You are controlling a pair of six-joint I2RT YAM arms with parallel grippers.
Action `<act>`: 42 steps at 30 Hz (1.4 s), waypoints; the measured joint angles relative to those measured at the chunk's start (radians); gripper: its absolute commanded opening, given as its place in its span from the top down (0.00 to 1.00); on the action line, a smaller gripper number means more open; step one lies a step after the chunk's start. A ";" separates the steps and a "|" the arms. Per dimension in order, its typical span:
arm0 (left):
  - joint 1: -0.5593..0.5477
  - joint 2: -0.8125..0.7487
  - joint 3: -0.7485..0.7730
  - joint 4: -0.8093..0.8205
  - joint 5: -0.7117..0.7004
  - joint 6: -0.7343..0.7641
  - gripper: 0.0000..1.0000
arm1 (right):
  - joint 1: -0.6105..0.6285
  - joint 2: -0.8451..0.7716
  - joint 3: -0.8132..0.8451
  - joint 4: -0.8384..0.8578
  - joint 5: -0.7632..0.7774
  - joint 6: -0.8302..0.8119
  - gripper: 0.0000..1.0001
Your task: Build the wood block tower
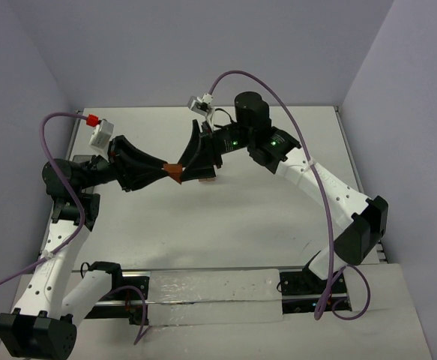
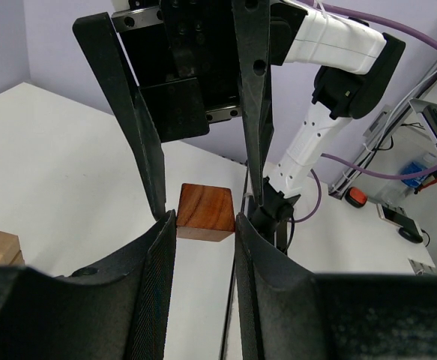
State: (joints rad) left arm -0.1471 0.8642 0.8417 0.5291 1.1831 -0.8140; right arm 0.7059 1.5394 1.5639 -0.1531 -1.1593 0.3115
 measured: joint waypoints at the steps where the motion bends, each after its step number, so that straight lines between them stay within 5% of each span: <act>1: 0.000 0.000 0.000 -0.001 0.000 0.002 1.00 | 0.002 0.000 0.000 -0.007 0.002 -0.009 0.35; 25: 0.000 0.001 0.000 -0.071 0.001 0.052 1.00 | 0.016 0.000 0.061 -0.128 0.103 -0.156 0.44; 32: 0.000 0.004 0.000 -0.077 0.001 0.059 1.00 | 0.039 0.001 0.068 -0.183 0.125 -0.212 0.33; 42: 0.000 0.004 0.000 -0.089 0.004 0.066 1.00 | 0.044 0.001 0.072 -0.210 0.141 -0.234 0.61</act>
State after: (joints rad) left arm -0.1467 0.8680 0.8417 0.4405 1.1870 -0.7478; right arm 0.7502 1.5406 1.6360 -0.3634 -1.0183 0.0778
